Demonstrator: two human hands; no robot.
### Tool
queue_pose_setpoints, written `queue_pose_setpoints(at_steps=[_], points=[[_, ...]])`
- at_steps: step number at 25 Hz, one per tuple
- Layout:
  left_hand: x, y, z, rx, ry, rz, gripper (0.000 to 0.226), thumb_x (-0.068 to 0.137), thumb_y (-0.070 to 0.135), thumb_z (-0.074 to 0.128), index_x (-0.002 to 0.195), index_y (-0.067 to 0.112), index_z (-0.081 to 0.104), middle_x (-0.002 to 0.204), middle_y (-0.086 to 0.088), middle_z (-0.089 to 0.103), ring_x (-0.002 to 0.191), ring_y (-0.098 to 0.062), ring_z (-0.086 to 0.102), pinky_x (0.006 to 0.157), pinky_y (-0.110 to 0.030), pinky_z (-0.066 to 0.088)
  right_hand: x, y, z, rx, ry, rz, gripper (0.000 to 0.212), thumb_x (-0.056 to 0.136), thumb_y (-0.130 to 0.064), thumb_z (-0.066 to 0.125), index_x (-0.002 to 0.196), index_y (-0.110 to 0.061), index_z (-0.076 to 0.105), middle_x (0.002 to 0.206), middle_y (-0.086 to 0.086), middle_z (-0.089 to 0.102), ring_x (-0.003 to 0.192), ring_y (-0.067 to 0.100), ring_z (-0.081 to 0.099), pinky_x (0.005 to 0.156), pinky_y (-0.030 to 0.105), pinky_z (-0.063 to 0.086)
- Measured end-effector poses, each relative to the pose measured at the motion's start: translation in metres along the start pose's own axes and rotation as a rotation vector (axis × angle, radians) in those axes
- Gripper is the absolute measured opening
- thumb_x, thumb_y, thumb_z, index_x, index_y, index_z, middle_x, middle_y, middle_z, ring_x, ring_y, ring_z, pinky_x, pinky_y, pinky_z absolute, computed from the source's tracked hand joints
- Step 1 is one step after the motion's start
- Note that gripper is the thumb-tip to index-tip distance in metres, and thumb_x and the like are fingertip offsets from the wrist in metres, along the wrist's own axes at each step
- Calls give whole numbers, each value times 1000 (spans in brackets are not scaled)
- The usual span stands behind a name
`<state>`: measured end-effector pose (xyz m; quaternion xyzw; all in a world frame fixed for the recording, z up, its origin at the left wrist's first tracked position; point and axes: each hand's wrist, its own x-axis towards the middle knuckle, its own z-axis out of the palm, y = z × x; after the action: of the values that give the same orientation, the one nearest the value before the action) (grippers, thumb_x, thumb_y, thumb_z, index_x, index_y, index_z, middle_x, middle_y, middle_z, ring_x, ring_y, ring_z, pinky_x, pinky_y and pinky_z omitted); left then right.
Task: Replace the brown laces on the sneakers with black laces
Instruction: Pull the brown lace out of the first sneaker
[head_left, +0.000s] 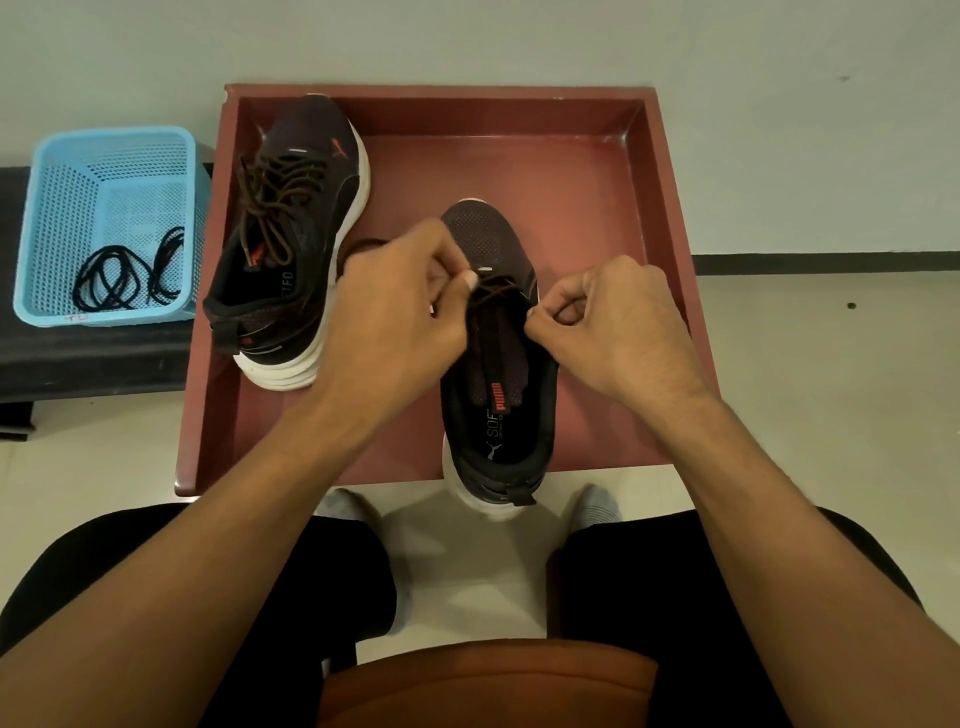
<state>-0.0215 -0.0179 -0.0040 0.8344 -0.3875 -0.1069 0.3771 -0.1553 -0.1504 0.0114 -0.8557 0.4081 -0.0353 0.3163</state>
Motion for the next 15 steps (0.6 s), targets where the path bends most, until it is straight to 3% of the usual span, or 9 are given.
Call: queue_pose_setpoints(at_steps=[3,5,8,10,12,15], points=[[7,-4,-17,-103,116,-81,5,99,27,66,98,23,64,79,8,70,65,-5,66,62,-14,50,0,0,0,0,1,-8,17,88,-30,79,71,-28,75,59,-12,68,56,5,69,51,12,54],[10,-7,-21,-180,173,-127,13,100,29,64,111,23,61,94,10,76,66,-4,71,64,-27,58,1,0,0,6,2,-10,15,87,-30,79,72,-28,76,59,-12,68,56,5,69,53,14,55],[8,-13,-23,-202,133,-175,55,98,33,67,144,23,39,119,11,72,66,-13,74,67,-43,64,0,0,-1,11,0,-6,15,86,-33,82,73,-28,76,58,-11,68,54,5,68,54,16,54],[3,-13,-21,-161,49,-194,81,93,39,72,155,27,21,118,10,68,66,-13,73,71,-44,63,0,-1,0,8,4,-5,17,85,-34,82,71,-28,75,57,-11,67,51,5,66,50,12,48],[-3,-9,-18,-16,-4,-144,75,87,47,76,146,27,33,105,12,64,71,-11,68,75,-40,59,0,-2,2,-4,19,-15,16,84,-35,82,72,-28,73,57,-11,66,51,3,65,48,10,45],[-11,-2,-11,225,-21,-61,38,80,61,72,92,28,58,79,13,57,72,-12,58,68,-37,54,-2,-4,5,-18,57,-102,10,83,-32,80,88,-32,72,72,-14,66,65,1,64,59,20,54]])
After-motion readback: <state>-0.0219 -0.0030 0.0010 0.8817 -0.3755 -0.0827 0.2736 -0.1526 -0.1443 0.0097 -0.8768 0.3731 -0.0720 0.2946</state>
